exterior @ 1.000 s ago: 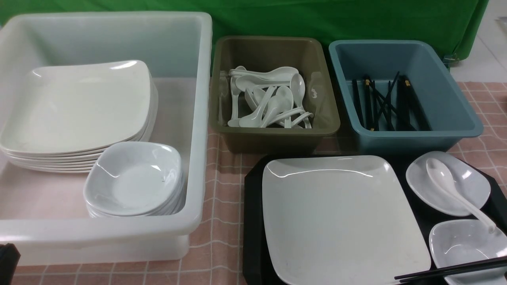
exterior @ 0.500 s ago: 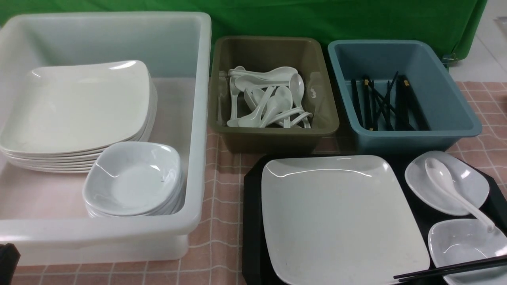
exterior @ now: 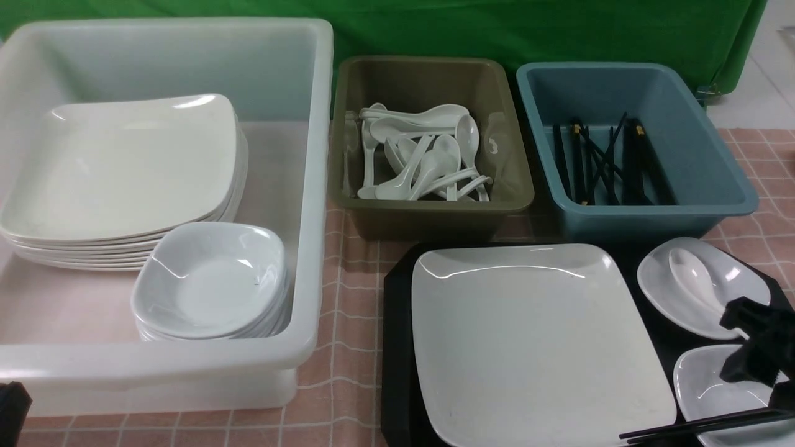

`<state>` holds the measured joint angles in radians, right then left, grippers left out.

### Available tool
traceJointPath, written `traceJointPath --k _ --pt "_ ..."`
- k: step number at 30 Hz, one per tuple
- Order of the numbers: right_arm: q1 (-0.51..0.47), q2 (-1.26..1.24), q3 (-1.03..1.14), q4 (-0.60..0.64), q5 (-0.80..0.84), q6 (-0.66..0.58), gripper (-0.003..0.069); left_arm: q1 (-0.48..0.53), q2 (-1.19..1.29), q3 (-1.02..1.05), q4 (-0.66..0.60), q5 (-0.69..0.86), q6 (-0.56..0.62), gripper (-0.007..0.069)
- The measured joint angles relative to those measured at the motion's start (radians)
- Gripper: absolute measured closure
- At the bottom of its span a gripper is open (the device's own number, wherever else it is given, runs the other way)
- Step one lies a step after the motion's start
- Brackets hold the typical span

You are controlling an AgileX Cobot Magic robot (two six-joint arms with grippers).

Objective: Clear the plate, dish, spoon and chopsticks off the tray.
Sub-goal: Use the right arm to grab a pair of chopsticks from the plate

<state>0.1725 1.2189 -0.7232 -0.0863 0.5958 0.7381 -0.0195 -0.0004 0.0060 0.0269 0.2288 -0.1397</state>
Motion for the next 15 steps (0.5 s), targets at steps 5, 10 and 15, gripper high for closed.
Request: traceJointPath --k 5,10,15 --pt "-0.062 0.161 -0.006 -0.003 -0.026 0.211 0.0128 0.0 0.0 0.0 0.0 0.0 0.0 0.0603" --pt "-0.099 0.218 -0.006 -0.005 -0.038 0.297 0.0145 0.0 0.0 0.0 0.0 0.0 0.0 0.0603" --pt "-0.099 0.228 -0.006 -0.005 -0.095 0.339 0.0169 0.0 0.0 0.0 0.0 0.0 -0.001 0.0603"
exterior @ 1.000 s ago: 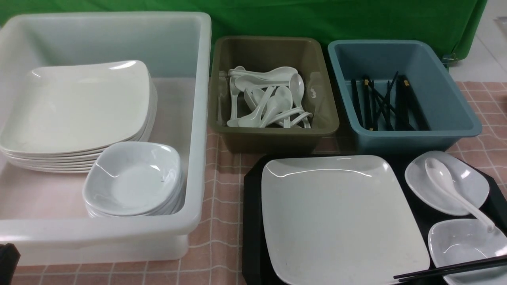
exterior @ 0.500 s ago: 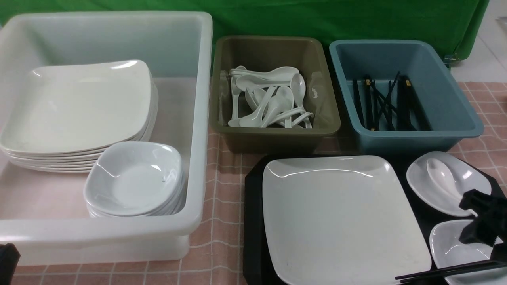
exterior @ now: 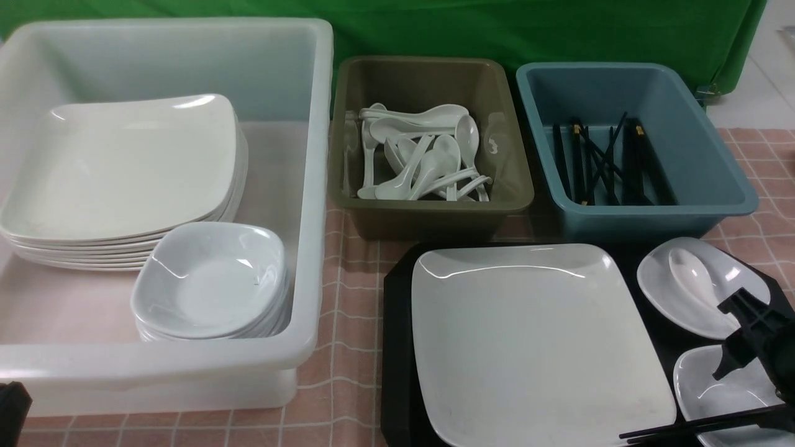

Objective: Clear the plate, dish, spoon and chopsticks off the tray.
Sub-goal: Use the right arm to grab a pair of chopsticks from the plate

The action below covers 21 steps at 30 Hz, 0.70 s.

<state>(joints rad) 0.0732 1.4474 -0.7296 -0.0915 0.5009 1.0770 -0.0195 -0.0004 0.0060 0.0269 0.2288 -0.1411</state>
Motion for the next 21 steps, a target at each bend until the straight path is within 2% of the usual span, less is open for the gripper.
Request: traceJointPath --k 7,16,19,21 --pt "0.0 0.058 0.0 -0.007 -0.004 0.089 0.0174 0.0 0.0 0.0 0.0 0.0 0.0 0.0603" --pt "0.0 0.096 0.0 -0.008 -0.013 0.1 0.0174 0.0 0.0 0.0 0.0 0.0 0.0 0.0603" --pt "0.0 0.096 0.0 -0.009 -0.013 0.1 0.0193 0.0 0.0 0.0 0.0 0.0 0.0 0.0603" --pt "0.0 0.096 0.0 -0.01 -0.008 0.097 0.0281 0.0 0.0 0.0 0.0 0.0 0.0 0.0603"
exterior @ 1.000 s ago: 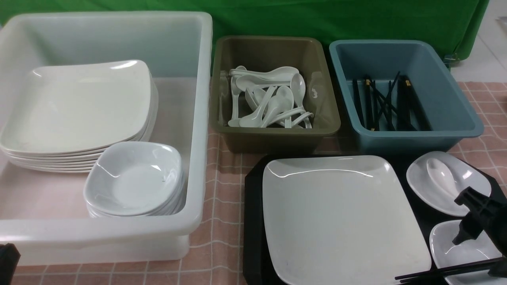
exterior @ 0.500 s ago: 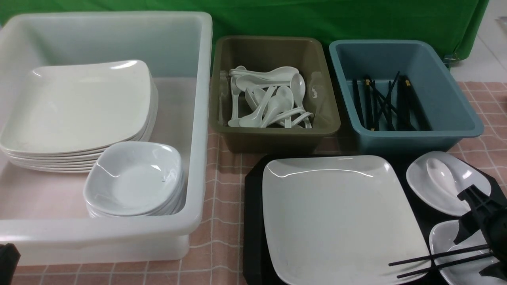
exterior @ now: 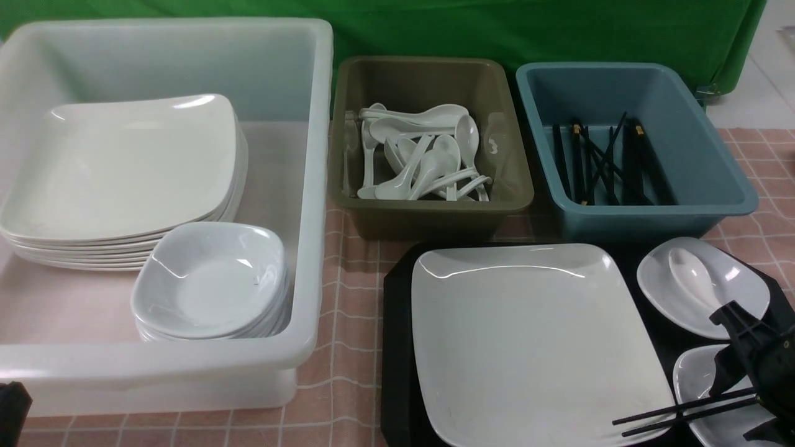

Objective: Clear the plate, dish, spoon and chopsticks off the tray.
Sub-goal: Use the right arm to grab a pair of chopsticks from the plate

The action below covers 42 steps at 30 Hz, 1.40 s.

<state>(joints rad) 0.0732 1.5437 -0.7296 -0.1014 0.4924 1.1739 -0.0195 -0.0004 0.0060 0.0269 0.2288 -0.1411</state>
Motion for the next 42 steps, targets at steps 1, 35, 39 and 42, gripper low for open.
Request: traceJointPath --k 1,35,39,42 --pt "0.0 0.0 0.0 0.0 0.002 0.0 0.0291 0.0 0.0 0.0 0.0 0.0 0.0 0.0603" --pt "0.0 -0.538 -0.061 0.008 -0.091 -0.471 0.0508 0.0 0.0 0.0 0.0 0.0 0.0 0.0603" --pt "0.0 -0.478 -0.171 0.01 -0.364 -0.617 0.0508 0.0 0.0 0.0 0.0 0.0 0.0 0.0603" --pt "0.0 -0.346 -0.287 0.01 -0.462 -0.72 0.0508 0.0 0.0 0.0 0.0 0.0 0.0 0.0603"
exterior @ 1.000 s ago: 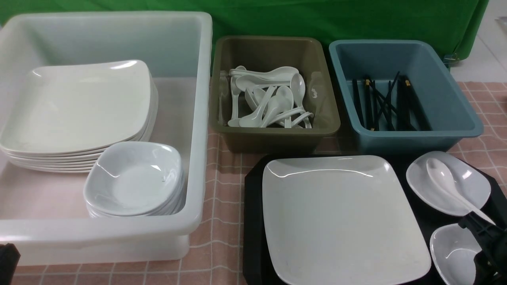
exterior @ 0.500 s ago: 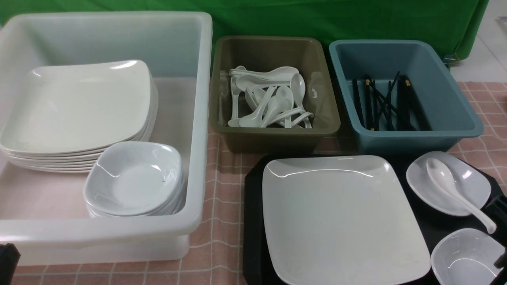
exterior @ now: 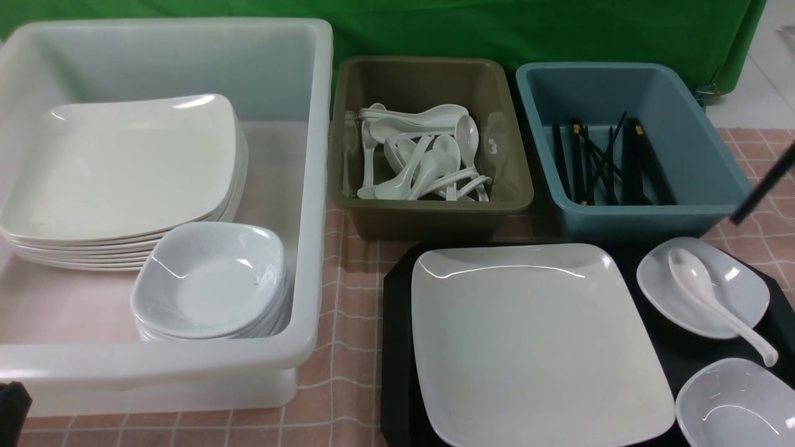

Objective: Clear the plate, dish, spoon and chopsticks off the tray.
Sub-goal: Use the right arm to grab a pair of chopsticks from the plate, then use the right arm to put the chopsticks into the small storage box on the right

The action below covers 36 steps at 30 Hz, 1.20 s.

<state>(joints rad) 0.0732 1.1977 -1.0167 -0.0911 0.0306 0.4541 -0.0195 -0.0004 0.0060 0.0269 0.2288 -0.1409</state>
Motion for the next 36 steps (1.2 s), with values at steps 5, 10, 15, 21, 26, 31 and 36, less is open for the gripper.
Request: traceJointPath --k 5,10,15,21,26,31,36 --pt "0.0 0.259 -0.22 0.0 -0.055 -0.182 0.0508 0.0 0.0 0.0 0.0 0.0 0.0 0.0603" --pt "0.0 0.571 -0.463 0.0 -0.023 -0.3 0.0508 0.0 0.0 0.0 0.0 0.0 0.0 0.0603" --pt "0.0 0.78 -0.605 0.0 0.036 -0.309 0.0508 0.0 0.0 0.0 0.0 0.0 0.0 0.0603" --pt "0.0 0.901 -0.657 0.0 0.057 -0.307 0.0463 0.0 0.0 0.0 0.0 0.0 0.002 0.0603" --pt "0.0 0.913 -0.661 0.0 0.085 -0.285 0.0321 0.0 0.0 0.0 0.0 0.0 0.001 0.0603" --pt "0.0 0.876 -0.665 0.0 0.229 -0.271 0.0222 0.0 0.0 0.0 0.0 0.0 0.001 0.0603" --pt "0.0 0.722 -0.666 0.0 0.56 -0.391 0.0394 0.0 0.0 0.0 0.0 0.0 0.001 0.0603"
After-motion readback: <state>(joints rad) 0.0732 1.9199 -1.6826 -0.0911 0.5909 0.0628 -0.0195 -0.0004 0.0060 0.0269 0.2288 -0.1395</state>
